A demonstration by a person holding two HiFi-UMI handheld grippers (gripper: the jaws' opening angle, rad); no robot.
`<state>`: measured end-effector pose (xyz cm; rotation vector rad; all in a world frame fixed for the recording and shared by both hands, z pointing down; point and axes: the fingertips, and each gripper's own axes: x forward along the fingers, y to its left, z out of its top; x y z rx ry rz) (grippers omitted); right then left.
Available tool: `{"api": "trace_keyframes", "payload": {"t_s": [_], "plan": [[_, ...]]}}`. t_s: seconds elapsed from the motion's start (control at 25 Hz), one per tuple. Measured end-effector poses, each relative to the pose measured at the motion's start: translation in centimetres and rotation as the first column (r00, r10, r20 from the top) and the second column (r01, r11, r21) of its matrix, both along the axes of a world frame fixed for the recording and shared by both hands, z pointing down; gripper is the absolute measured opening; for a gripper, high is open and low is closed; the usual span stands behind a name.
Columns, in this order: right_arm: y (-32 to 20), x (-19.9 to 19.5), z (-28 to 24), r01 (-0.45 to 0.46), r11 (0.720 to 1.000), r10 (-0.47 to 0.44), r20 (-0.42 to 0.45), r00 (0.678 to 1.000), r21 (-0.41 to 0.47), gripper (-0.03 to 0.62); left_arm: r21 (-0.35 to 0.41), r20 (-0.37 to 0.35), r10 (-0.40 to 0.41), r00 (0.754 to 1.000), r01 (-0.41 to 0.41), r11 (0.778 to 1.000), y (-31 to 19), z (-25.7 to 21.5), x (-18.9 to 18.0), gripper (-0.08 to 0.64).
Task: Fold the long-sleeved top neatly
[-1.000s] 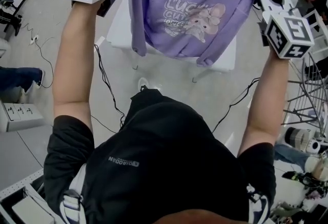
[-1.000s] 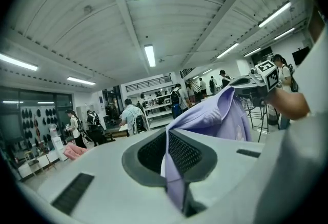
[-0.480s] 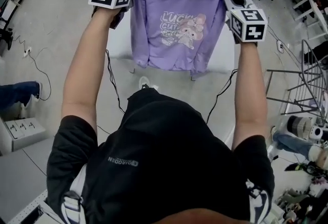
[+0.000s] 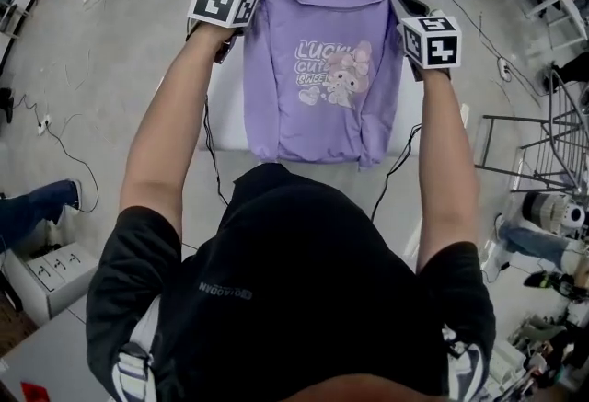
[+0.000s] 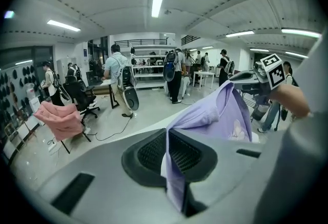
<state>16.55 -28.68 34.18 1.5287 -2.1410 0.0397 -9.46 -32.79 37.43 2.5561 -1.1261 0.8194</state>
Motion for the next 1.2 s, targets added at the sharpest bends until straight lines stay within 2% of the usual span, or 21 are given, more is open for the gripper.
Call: {"api": "trace_keyframes", "payload": {"t_s": [0.32,0.52,0.76,0.92,1.04,1.08,1.12,1.16,1.2], "plan": [[-8.4,2.8,4.9,-0.07,0.993,0.065,-0.058,0.996,-0.096,0.029,-0.06,0.038,0.009,0.999,-0.007,0.998,-8.8,4.2,3.0,0.017],[-11.6,3.6,11.7,-0.043,0.969,0.035,-0.036,0.999,-0.244,0.031,-0.163,0.102,-0.021,0.995,0.037,0.986,-11.0,10.4,3.8,0.017],[-16.4,4.3,17.5,-0.001,0.946,0.001,0.0,1.0,-0.325,0.031,-0.233,0.087,-0.11,0.99,0.127,0.964,-14.9,15.3,4.3,0.017],[-20.1,4.3,20.7,0.032,0.926,-0.037,-0.006,0.999,-0.376,0.032,-0.25,0.138,-0.144,0.98,0.175,0.952,-17.5,18.0,4.2,0.018],[-21.8,4.4,23.3,0.027,0.908,-0.029,0.003,1.0,-0.418,0.034,-0.266,0.168,-0.163,0.972,0.204,0.942,-18.7,20.1,3.9,0.018],[-22.2,4.5,24.2,0.015,0.902,-0.015,0.003,1.0,-0.432,0.04,-0.279,0.165,-0.175,0.971,0.216,0.936,-19.0,20.7,3.8,0.024],[-22.5,4.7,25.0,0.001,0.896,-0.001,-0.001,1.0,-0.444,0.061,-0.292,0.153,-0.188,0.97,0.226,0.929,-19.3,21.3,3.6,0.068],[-22.7,4.8,25.6,-0.01,0.891,0.008,-0.006,1.0,-0.453,0.117,-0.305,0.135,-0.2,0.971,0.232,0.924,-19.4,21.6,3.4,0.125],[-22.7,4.9,26.1,-0.015,0.888,0.014,-0.007,1.0,-0.459,0.155,-0.314,0.117,-0.209,0.971,0.235,0.92,-19.4,21.8,3.2,0.141]]}}
